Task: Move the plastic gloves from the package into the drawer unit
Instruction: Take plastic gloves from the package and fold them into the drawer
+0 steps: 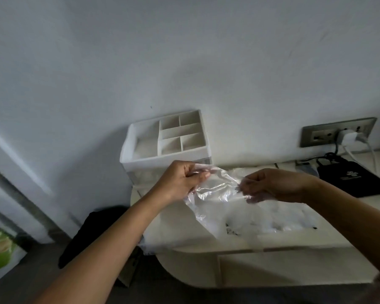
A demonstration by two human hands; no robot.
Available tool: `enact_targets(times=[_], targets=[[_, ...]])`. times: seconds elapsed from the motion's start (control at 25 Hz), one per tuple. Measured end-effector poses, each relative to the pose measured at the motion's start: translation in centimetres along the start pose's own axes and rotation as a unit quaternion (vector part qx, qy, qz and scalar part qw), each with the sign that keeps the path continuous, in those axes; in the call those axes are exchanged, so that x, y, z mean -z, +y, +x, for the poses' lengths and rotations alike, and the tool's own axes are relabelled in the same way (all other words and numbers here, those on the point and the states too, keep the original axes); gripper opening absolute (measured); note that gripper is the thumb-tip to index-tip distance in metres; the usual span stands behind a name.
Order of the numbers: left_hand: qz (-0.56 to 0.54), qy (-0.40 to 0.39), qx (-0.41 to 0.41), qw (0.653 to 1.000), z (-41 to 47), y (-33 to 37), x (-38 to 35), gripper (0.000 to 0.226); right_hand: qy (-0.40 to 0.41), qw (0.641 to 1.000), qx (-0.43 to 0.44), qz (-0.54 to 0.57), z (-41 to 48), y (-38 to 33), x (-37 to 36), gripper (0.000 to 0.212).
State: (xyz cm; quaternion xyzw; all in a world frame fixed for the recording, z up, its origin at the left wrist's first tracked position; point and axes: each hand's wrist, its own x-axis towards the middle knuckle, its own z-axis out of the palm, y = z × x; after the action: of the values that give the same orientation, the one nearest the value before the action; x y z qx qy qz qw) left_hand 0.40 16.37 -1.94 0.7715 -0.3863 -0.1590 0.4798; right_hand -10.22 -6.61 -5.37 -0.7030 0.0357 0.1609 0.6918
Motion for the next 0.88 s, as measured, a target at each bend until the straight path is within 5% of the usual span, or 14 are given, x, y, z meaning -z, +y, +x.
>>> enact_targets(times=[0.16, 0.36, 0.48, 0.56, 0.6, 0.72, 0.8, 0.88], targets=[[0.026, 0.077, 0.085, 0.993, -1.8, -3.6, 2.0, 0.014, 0.144, 0.978, 0.009, -0.151, 2.4, -0.8, -2.9, 0.024], [0.029, 0.13, 0.185, 0.974, -2.6, -7.7, 2.5, 0.023, 0.335, 0.877, 0.047, -0.34, 5.7, -1.0, -5.2, 0.033], [0.039, 0.151, 0.221, 0.963, -3.0, -9.0, 2.4, 0.027, 0.392, 0.772, 0.076, -0.495, 6.3, -1.7, -7.1, 0.022], [0.042, 0.158, 0.249, 0.955, -3.1, -9.6, 2.4, 0.028, 0.417, 0.678, 0.164, -0.583, 6.6, -1.8, -9.0, 0.018], [0.059, 0.158, 0.257, 0.952, -3.2, -9.7, 2.3, 0.029, 0.407, 0.662, 0.229, -0.586, 6.5, -1.7, -10.1, 0.018], [0.136, 0.14, 0.258, 0.946, -3.1, -9.8, 2.3, 0.035, 0.239, 0.721, 0.359, -0.543, 6.5, -1.0, -13.7, 0.021], [0.158, 0.146, 0.252, 0.943, -3.3, -10.0, 2.4, 0.038, 0.132, 0.793, 0.301, -0.513, 7.6, 0.3, -15.1, 0.034], [0.148, 0.147, 0.25, 0.946, -3.7, -10.5, 2.3, 0.034, 0.078, 0.827, 0.204, -0.518, 9.0, 2.0, -15.1, 0.045]])
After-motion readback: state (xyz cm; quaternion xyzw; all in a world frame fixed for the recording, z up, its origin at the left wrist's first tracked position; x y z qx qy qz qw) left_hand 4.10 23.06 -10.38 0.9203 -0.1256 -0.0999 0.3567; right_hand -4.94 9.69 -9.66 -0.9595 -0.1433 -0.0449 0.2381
